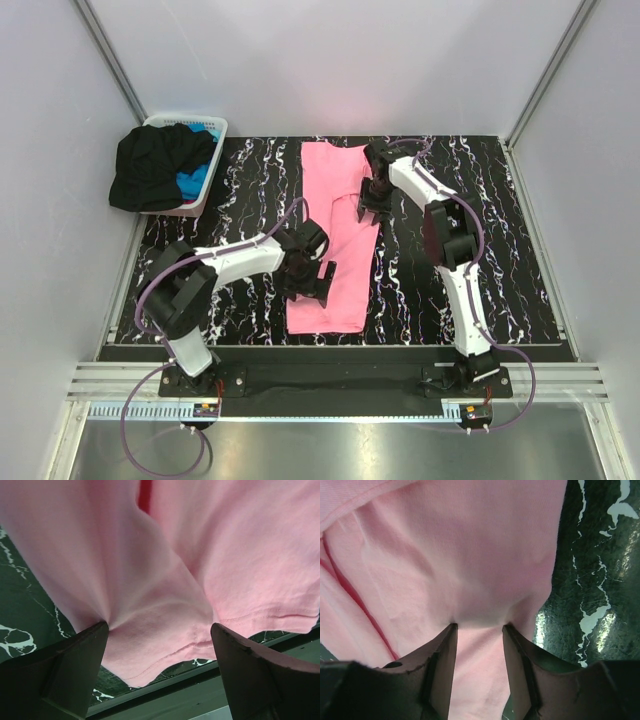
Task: Fold and stack the t-shirts
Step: Fold the tshirt
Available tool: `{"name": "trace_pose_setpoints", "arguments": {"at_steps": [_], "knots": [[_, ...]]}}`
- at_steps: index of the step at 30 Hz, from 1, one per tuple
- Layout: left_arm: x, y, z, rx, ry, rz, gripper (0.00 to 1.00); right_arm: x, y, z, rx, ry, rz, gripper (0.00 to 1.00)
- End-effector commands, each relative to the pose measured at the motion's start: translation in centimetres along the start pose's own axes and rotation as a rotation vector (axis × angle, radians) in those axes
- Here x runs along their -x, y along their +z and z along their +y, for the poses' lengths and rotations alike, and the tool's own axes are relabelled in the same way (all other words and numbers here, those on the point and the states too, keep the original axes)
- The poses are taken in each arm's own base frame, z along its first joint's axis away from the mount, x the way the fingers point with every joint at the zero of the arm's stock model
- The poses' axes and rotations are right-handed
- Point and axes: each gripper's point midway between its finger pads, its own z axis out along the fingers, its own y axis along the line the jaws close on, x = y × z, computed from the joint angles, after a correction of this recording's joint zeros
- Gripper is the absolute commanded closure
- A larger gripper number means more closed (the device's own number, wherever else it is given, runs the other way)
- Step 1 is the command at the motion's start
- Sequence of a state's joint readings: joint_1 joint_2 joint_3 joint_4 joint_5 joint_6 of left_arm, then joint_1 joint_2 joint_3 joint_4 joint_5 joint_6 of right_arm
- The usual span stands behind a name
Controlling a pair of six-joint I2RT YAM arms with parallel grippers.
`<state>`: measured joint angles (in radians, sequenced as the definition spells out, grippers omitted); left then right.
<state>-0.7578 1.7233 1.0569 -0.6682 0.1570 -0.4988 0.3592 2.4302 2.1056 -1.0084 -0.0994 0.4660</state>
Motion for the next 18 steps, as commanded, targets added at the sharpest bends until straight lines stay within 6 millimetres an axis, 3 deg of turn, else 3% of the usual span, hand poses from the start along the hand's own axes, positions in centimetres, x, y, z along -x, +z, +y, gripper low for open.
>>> {"name": "trace_pose_setpoints", "arguments": {"at_steps": [1, 9, 13, 18], "knots": [[-2.4, 0.9, -0.4, -0.042, 0.038, 0.079, 0.07, -0.5, 1.5, -0.9, -0.021, -0.056, -0.011, 0.50], [-0.4, 0.1, -2.8, -0.154, 0.077, -0.010, 0.06, -0.2, -3.2, 1.4, 0.012, -0.102, -0.107, 0.49], [0.4, -0.4, -3.0, -0.159, 0.092, -0.053, 0.06, -0.3, -5.4, 2.1, 0.016, -0.106, -0.150, 0.49], [3.8, -3.5, -4.6, -0.196, 0.111, -0.223, 0.04, 0.2, -9.2, 3.2, 0.004, -0.141, -0.245, 0.47]]}}
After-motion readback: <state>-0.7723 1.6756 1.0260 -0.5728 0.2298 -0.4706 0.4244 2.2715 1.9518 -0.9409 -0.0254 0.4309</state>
